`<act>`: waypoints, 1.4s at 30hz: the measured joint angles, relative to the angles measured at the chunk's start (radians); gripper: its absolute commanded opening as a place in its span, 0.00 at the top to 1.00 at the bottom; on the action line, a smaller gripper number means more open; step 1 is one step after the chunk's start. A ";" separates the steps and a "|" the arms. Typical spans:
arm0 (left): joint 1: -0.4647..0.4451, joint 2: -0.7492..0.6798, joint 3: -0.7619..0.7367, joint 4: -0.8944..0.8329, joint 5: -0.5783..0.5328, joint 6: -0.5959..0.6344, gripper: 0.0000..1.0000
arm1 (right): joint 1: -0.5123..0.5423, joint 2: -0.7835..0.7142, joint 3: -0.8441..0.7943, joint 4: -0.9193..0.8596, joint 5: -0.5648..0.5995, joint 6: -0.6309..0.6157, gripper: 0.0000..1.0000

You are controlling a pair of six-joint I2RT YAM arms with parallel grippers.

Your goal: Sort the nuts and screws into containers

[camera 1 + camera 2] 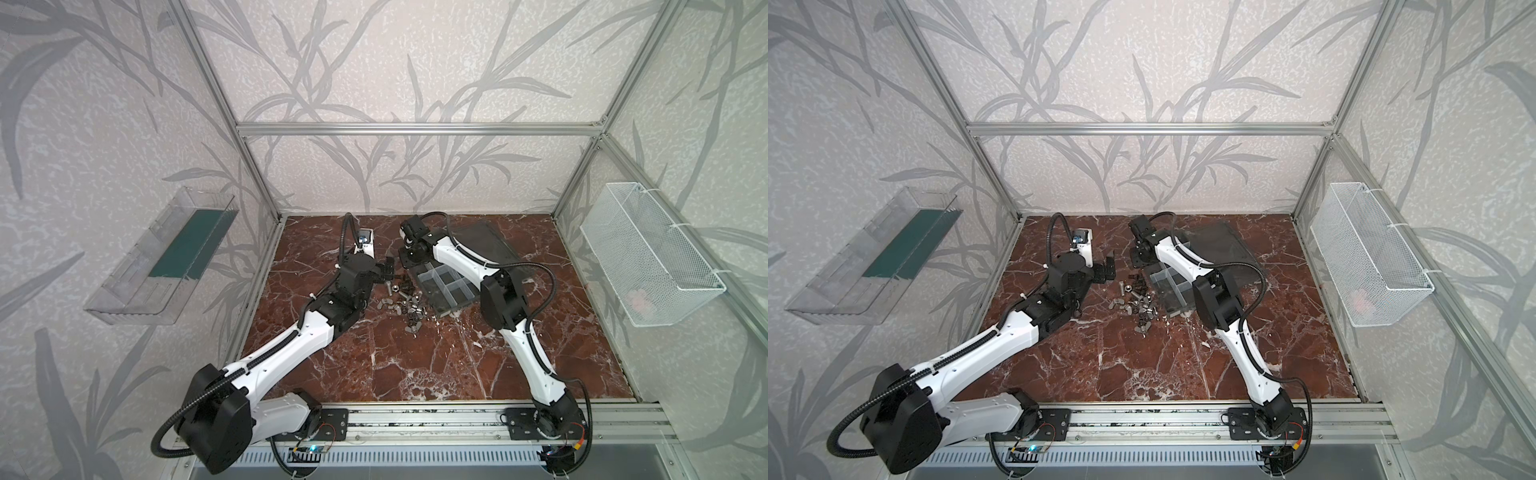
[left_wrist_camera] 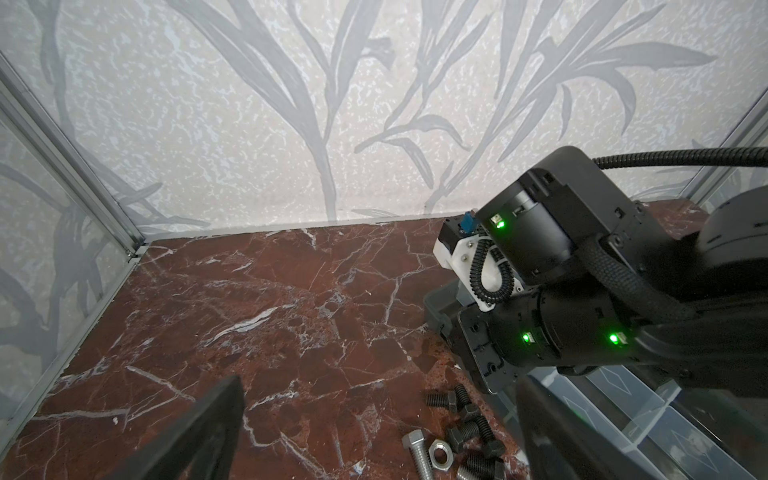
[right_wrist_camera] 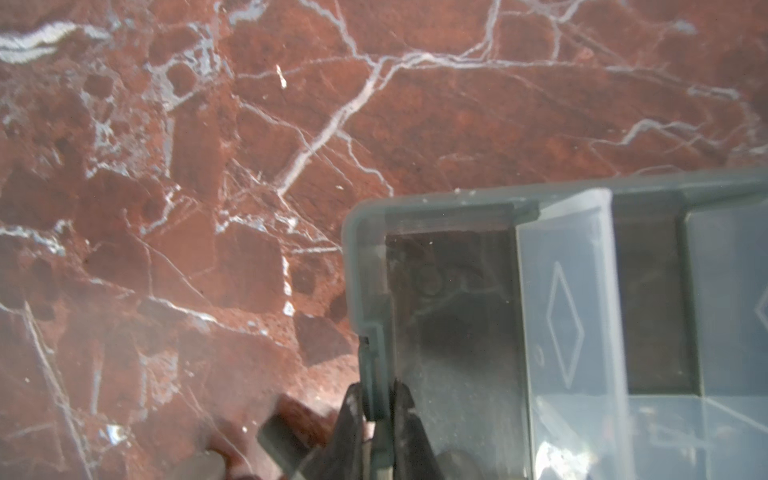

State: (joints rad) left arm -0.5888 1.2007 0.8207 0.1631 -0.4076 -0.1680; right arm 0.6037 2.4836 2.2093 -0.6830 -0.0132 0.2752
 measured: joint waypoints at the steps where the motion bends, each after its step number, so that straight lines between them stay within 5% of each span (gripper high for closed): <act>1: 0.000 -0.006 -0.010 0.009 0.006 0.000 0.01 | -0.006 -0.008 -0.014 0.001 -0.001 -0.010 0.97; 17: 0.005 0.071 0.024 -0.045 0.040 -0.016 0.01 | -0.079 -0.114 -0.185 0.025 -0.016 -0.122 0.92; 36: 0.082 0.100 0.108 -0.188 0.130 -0.057 0.01 | -0.044 -0.122 -0.202 0.040 -0.046 -0.126 0.87; 42: 0.092 0.115 0.112 -0.214 0.144 -0.077 0.01 | -0.035 -0.122 -0.202 0.035 -0.059 -0.127 0.72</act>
State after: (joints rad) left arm -0.4965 1.3159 0.9325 -0.0509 -0.2638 -0.2455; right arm 0.5690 2.3615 2.0071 -0.6479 -0.0723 0.1478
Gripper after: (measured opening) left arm 0.993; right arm 0.238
